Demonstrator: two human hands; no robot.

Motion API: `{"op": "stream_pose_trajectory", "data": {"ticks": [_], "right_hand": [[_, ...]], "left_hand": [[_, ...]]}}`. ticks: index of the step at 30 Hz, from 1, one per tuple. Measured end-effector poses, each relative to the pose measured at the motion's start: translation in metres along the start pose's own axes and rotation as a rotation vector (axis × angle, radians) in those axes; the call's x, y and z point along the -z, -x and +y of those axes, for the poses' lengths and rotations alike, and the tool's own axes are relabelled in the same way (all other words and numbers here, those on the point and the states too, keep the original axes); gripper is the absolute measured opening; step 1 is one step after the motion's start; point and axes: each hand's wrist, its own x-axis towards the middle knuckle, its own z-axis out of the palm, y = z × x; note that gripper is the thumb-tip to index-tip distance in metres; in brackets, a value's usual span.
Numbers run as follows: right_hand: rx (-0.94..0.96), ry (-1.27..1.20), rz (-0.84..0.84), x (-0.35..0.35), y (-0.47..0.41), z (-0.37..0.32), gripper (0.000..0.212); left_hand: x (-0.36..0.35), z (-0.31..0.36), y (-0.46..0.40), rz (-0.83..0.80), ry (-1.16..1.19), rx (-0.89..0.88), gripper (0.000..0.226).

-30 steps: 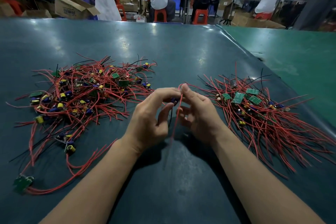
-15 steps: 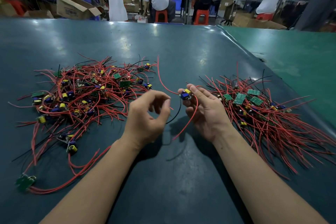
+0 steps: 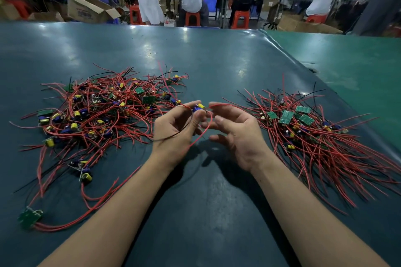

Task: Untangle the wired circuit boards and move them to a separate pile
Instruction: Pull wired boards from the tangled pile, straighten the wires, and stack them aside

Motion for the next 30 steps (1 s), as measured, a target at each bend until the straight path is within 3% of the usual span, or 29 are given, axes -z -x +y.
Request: {"op": "stream_pose_trajectory", "data": {"ticks": [3,7,13,17,20,24,27,30], "right_hand": [[0.084,0.125,-0.034,-0.002,0.002,0.003,0.029],[0.187,0.218,0.102,-0.003,0.002,0.002,0.005],[-0.013,-0.064,0.228,-0.004,0.000,-0.003,0.019],[0.006,-0.261,0.378,0.008,-0.008,-0.013,0.019],[-0.012,-0.298,0.401,0.013,-0.008,-0.015,0.021],[-0.041,-0.486,0.426,0.021,-0.008,-0.019,0.047],[-0.092,-0.287,0.354,0.019,-0.007,-0.017,0.044],[-0.174,0.019,0.079,0.004,0.000,-0.008,0.028]], "left_hand": [[0.001,0.002,-0.002,0.020,-0.020,0.030,0.023],[0.003,0.005,-0.002,-0.066,-0.037,0.041,0.034],[0.004,0.002,-0.002,-0.061,0.171,0.201,0.020],[0.008,0.005,-0.009,0.087,0.362,0.285,0.018],[0.009,0.007,-0.011,0.096,0.480,0.333,0.026],[0.013,0.016,-0.013,0.058,0.681,0.410,0.021],[0.013,0.019,-0.010,-0.052,0.662,0.498,0.025],[0.006,0.016,-0.006,-0.122,0.497,0.536,0.031]]}}
